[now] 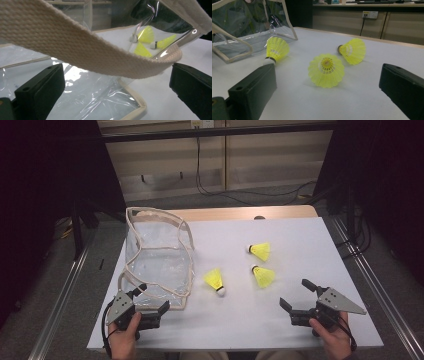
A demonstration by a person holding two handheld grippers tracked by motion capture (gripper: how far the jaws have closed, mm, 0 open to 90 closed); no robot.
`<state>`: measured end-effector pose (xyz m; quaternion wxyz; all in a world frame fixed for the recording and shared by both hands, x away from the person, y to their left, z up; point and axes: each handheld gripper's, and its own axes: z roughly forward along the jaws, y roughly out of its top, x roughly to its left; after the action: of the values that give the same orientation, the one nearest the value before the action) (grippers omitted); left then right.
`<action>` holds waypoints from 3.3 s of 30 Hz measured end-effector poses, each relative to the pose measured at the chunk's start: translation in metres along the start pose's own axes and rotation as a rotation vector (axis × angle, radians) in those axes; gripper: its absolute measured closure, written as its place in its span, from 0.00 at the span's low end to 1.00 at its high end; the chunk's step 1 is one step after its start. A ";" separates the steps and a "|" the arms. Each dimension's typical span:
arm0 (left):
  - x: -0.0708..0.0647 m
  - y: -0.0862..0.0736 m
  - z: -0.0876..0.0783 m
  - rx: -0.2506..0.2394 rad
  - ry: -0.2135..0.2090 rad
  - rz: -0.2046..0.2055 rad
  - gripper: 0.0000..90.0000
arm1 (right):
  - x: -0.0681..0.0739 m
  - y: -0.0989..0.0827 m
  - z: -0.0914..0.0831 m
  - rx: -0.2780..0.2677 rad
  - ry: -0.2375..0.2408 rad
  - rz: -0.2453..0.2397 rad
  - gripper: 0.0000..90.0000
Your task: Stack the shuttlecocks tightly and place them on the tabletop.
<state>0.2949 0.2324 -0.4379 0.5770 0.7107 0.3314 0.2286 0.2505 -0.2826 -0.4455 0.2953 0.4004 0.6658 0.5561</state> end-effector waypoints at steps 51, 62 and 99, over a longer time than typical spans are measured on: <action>-0.029 -0.003 0.022 0.148 -0.184 -0.005 0.00 | -0.007 0.000 0.003 -0.001 0.008 -0.015 0.01; -0.032 -0.005 0.027 0.172 -0.205 -0.013 0.00 | -0.004 0.000 0.006 0.000 0.026 -0.032 0.01; -0.057 -0.003 0.049 0.202 -0.334 -0.062 0.03 | -0.008 0.001 0.006 -0.004 0.005 -0.020 0.01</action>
<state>0.2909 0.1583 -0.4489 0.5566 0.7824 0.2741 0.0549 0.2595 -0.2863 -0.4462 0.3000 0.3918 0.6692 0.5556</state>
